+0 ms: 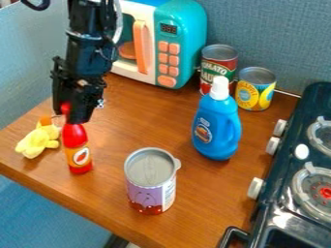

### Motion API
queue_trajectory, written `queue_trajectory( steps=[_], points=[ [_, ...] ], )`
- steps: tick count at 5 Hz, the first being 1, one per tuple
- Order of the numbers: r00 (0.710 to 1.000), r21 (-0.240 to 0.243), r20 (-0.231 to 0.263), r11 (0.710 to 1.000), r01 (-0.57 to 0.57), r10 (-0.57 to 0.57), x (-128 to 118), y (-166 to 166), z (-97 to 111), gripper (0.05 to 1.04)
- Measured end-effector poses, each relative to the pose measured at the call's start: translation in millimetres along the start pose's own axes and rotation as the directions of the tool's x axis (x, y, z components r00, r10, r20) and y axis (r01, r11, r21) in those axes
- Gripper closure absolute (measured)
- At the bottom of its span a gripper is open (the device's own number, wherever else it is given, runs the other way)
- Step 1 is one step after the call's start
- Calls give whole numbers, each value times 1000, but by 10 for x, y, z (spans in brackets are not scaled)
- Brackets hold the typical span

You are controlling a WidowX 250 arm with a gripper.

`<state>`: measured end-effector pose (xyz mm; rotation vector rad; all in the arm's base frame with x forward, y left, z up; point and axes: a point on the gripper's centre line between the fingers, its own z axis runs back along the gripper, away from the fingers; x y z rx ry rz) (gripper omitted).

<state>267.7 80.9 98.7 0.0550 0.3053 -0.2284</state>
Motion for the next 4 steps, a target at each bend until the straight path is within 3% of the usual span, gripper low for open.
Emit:
queue_trajectory(
  steps=[1,3,4],
  points=[
    [1000,3,15,1000,-4,4,-21,-8,42,112],
    [994,-22,104,1000,-18,20,-187,-18,284,79],
    [985,-64,174,998,16,-4,-98,-95,445,83]
  ],
)
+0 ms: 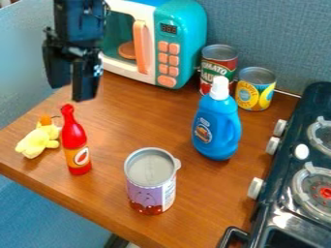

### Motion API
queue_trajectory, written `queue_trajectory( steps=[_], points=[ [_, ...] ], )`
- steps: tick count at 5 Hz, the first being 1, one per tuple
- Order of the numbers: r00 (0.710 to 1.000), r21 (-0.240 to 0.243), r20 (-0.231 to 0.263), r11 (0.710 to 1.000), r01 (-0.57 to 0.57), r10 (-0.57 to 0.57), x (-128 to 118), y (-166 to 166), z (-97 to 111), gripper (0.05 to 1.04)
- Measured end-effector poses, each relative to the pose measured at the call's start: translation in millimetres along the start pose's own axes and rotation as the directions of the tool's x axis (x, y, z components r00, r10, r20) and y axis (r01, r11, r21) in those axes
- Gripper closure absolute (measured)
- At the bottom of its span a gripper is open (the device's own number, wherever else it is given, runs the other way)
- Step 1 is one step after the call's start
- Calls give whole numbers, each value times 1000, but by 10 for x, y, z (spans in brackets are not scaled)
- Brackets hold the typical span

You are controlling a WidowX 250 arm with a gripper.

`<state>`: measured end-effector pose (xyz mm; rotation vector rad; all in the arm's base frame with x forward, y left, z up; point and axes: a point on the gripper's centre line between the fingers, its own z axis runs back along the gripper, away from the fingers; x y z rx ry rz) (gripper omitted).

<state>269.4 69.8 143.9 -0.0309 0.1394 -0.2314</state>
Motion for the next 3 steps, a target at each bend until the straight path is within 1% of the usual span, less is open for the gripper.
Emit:
queue_trajectory(
  steps=[1,2,3],
  points=[
    [996,13,69,998,57,-58,326,-201,58,83],
    [988,43,127,996,80,-85,584,-400,89,83],
    [982,84,152,991,104,-116,691,-569,100,83]
  ],
)
